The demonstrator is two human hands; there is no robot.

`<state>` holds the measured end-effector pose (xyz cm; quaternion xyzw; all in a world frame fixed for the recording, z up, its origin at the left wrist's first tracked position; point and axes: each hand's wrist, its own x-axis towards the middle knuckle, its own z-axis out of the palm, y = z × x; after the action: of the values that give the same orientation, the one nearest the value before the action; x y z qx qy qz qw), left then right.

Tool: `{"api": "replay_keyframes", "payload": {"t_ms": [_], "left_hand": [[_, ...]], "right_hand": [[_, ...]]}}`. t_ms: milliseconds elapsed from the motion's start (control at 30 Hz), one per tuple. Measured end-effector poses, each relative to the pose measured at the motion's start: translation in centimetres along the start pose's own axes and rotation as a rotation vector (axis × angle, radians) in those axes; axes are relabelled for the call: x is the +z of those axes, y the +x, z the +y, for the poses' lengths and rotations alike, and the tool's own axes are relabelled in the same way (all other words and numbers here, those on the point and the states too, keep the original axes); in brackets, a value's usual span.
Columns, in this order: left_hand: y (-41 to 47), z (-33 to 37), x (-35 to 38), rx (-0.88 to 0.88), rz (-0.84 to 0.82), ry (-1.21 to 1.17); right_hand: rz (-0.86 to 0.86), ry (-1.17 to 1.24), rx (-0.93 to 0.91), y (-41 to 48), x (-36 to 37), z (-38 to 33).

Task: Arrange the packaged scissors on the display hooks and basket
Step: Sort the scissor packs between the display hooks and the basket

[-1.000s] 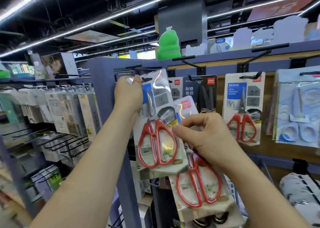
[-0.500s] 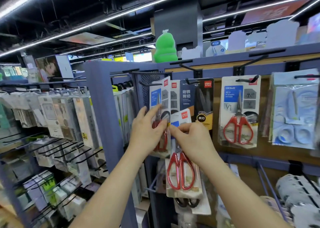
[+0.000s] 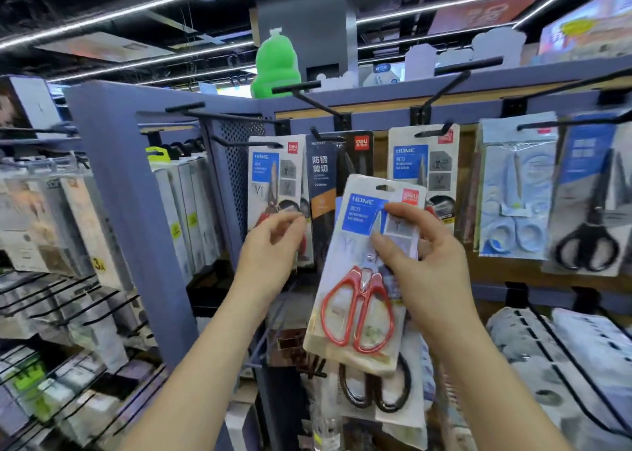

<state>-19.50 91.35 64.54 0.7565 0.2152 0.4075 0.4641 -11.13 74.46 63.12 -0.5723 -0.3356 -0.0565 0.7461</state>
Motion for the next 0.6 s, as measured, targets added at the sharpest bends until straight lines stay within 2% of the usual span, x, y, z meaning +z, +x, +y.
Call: {"api": "replay_keyframes", "payload": {"t_ms": [33, 67, 133, 200, 333, 400, 500, 567, 600], "left_hand": [[-1.7, 1.0, 0.4, -0.065, -0.092, -0.194], [-3.2, 1.8, 0.7, -0.062, -0.179, -0.264], [-5.5, 2.5, 1.4, 0.024, -0.240, -0.236], [-6.3, 2.7, 1.8, 0.026, -0.190, -0.287], [-6.1, 2.8, 1.8, 0.002, -0.060, -0.386], [-6.0, 2.9, 1.8, -0.009, 0.002, -0.419], [-6.1, 2.5, 2.0, -0.022, 0.054, -0.363], [-6.1, 2.2, 1.8, -0.002, 0.112, -0.317], [-6.2, 2.0, 1.4, 0.010, 0.150, -0.312]], "right_hand": [[0.008, 0.004, -0.016, -0.1, 0.0, -0.1], [0.013, 0.013, -0.028, -0.2, 0.1, -0.3], [0.013, 0.033, -0.037, -0.4, 0.3, -0.6], [-0.026, 0.080, -0.003, -0.6, 0.3, -0.8], [-0.134, 0.369, 0.148, -1.3, -0.5, -1.4], [-0.182, 0.422, 0.166, -1.9, -0.9, -1.3], [-0.244, 0.112, 0.092, -2.7, -1.2, -0.7], [-0.161, -0.082, 0.085, -2.8, -1.5, -0.7], [-0.098, -0.099, 0.115, -2.8, -1.8, -0.6]]}}
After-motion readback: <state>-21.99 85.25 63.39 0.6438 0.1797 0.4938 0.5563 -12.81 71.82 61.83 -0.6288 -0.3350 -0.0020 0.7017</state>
